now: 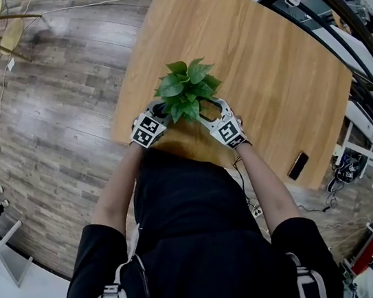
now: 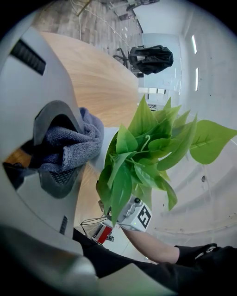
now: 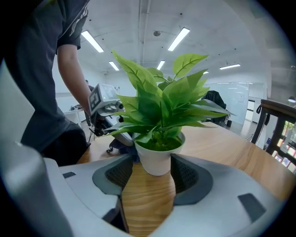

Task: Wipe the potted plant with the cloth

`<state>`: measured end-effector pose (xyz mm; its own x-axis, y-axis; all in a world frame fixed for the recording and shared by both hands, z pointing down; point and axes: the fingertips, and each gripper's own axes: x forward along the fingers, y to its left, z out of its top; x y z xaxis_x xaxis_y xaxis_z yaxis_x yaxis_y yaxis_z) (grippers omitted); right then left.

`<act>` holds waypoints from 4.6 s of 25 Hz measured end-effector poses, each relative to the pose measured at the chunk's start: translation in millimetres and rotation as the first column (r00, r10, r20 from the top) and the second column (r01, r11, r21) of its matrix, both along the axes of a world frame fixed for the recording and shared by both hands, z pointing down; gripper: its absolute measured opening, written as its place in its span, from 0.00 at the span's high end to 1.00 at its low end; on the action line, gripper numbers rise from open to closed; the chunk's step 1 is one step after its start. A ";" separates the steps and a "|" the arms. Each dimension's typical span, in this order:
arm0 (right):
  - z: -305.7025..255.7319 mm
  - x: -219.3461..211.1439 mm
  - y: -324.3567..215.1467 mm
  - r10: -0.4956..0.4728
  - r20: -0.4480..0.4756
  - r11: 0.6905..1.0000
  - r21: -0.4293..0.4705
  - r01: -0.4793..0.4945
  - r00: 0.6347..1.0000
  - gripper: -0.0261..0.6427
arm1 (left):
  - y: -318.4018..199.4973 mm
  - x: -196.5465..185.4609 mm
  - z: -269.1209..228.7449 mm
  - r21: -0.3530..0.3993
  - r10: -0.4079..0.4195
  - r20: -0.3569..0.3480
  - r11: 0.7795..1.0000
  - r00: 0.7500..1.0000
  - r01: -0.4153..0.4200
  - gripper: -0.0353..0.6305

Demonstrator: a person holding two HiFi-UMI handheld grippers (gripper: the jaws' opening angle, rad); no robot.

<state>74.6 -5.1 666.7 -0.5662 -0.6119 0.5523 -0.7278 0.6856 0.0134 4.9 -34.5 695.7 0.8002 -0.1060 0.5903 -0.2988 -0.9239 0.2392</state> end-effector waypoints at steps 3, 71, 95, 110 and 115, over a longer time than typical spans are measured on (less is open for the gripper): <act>0.6 -9.7 13.6 -0.045 0.007 0.999 -0.019 0.045 0.999 0.60 | -9.4 -11.6 2.6 -0.011 -0.052 0.009 0.999 0.999 0.052 0.78; 8.0 3.2 -0.4 -0.002 -0.060 0.998 -0.059 -0.001 0.998 0.60 | -3.5 -18.6 -4.2 -0.122 -0.189 -0.027 0.975 0.982 0.184 0.78; -2.8 -20.2 4.4 -0.072 -0.081 0.997 -0.002 0.072 0.994 0.60 | 8.6 -20.2 -8.1 -0.084 -0.117 -0.038 0.990 0.992 0.114 0.78; -5.6 -8.0 -14.2 -0.072 -0.110 0.997 0.014 0.074 0.991 0.60 | -5.0 -18.6 -10.3 -0.062 -0.118 -0.034 0.991 0.992 0.115 0.78; -4.6 -8.6 -13.9 -0.054 -0.105 0.998 0.016 0.056 0.993 0.60 | 8.5 -17.9 -13.3 -0.061 -0.078 -0.044 0.995 0.996 0.075 0.78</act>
<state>66.0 -18.9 662.1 -0.5389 -0.5925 0.5987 -0.6832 0.7232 0.1008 -13.0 -26.0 682.4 0.8175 -0.1337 0.5601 -0.3554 -0.8825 0.3081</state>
